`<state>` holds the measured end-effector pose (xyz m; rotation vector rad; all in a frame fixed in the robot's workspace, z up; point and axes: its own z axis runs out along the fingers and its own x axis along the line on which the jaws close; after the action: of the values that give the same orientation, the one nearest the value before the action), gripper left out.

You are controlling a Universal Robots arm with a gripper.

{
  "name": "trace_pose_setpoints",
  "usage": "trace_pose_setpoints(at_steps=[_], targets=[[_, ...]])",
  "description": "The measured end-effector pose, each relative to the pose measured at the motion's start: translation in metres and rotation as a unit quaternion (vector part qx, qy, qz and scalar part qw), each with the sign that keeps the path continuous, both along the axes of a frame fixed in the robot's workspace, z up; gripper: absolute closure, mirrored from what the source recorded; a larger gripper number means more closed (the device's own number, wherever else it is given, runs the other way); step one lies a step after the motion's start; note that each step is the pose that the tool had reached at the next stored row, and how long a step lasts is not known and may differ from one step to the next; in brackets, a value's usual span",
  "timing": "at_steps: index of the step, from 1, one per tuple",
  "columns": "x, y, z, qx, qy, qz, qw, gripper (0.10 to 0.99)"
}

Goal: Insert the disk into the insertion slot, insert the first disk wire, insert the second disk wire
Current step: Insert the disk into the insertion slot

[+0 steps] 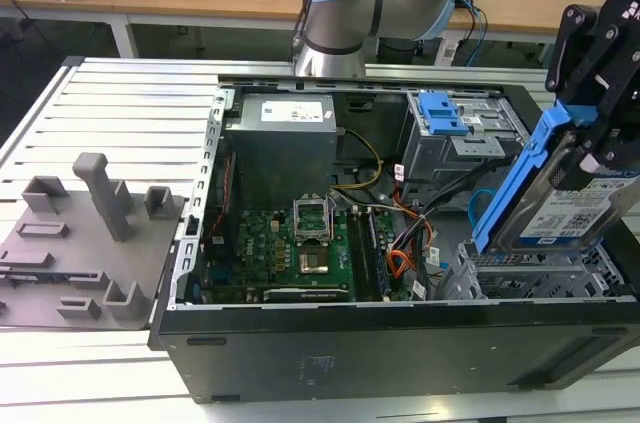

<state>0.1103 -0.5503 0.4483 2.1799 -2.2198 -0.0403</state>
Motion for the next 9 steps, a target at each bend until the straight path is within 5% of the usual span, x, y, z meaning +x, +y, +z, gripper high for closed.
trace_pose_setpoints(at_steps=[9], targets=[[0.0003,0.0000,-0.0148,0.0001,0.0000,0.000,1.0000,0.722]])
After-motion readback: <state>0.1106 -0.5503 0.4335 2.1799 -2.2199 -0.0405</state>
